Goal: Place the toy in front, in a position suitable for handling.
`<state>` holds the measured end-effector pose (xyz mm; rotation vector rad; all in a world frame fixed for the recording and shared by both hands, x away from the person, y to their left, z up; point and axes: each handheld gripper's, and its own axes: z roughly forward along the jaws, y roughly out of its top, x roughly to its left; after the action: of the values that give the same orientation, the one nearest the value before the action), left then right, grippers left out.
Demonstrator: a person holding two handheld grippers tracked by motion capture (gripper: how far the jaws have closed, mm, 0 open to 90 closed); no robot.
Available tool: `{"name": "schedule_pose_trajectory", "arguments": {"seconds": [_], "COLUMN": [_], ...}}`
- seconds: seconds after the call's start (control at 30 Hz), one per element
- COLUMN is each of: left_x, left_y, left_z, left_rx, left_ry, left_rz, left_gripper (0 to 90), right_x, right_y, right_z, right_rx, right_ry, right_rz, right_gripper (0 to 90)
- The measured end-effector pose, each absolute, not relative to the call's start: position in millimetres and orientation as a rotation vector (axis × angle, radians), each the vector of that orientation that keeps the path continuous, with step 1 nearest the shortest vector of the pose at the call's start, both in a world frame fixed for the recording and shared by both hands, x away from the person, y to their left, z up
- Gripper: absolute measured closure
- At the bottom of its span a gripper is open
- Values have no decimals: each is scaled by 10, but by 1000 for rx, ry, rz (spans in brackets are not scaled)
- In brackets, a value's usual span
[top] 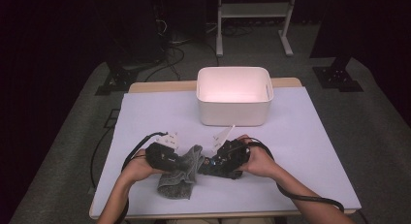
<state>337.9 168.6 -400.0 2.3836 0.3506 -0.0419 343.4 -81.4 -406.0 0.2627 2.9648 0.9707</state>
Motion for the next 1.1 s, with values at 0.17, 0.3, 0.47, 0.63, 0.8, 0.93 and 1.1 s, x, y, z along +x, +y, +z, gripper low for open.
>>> {"name": "schedule_pose_trajectory", "arguments": {"seconds": [0.17,0.3,0.47,0.63,0.8,0.93,1.1], "left_x": [3409,3415,3370,3369,3350,3325,3353], "left_y": [1655,1723,1699,1610,1479,1365,1242], "left_z": [-3862,-3625,-3430,-3383,-3292,-3236,-3245], "left_rx": [2372,2343,2371,2346,2343,2348,2363], "left_ry": [343,337,299,265,217,178,157], "left_rz": [-17,38,85,82,93,97,86], "left_gripper": [767,768,767,767,766,763,763], "right_x": [3463,3504,3494,3457,3408,3372,3327], "right_y": [-773,-807,-768,-846,-932,-1016,-1160], "right_z": [-4040,-3978,-4008,-4001,-3951,-3904,-3843], "right_rx": [272,306,330,333,324,304,307], "right_ry": [2927,2869,2824,2798,2795,2801,2811], "right_rz": [1016,1191,1304,1325,1288,1252,1212], "right_gripper": [569,569,569,568,567,566,565]}}
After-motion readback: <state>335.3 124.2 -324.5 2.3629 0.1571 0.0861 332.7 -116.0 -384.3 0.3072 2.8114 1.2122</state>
